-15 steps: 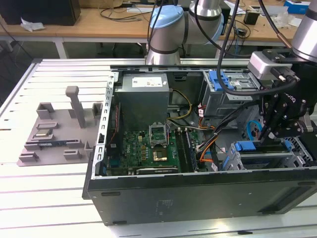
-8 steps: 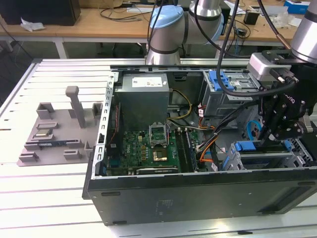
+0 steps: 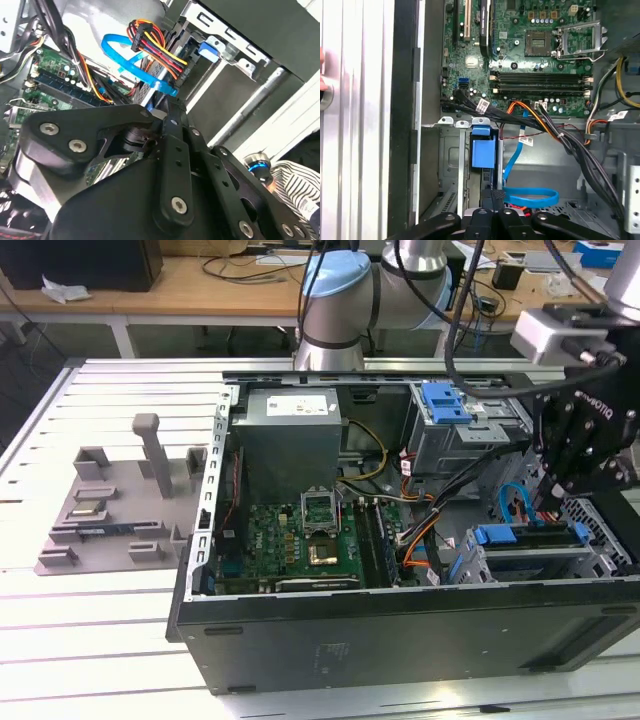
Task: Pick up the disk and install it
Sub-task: 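Insert the second disk wire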
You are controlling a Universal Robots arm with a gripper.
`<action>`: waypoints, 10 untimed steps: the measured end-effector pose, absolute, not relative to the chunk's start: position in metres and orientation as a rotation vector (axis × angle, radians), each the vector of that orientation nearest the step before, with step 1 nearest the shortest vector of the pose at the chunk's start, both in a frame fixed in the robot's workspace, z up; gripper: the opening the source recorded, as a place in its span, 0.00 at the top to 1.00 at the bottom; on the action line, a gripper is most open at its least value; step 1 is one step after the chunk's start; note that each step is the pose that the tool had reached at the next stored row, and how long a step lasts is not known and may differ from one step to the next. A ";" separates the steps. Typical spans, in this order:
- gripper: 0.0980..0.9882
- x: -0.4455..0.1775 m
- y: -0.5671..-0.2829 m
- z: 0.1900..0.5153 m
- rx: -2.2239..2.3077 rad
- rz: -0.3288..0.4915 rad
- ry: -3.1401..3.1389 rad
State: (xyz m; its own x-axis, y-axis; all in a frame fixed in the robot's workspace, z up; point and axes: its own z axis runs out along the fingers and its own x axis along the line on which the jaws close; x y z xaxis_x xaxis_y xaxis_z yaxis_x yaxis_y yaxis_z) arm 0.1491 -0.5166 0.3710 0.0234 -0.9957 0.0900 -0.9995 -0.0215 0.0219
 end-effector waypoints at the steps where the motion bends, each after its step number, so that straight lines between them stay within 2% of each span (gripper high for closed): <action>1: 0.99 0.149 -0.516 0.375 2.189 0.076 -2.140; 10: 0.99 0.149 -0.516 0.383 2.190 0.076 -2.141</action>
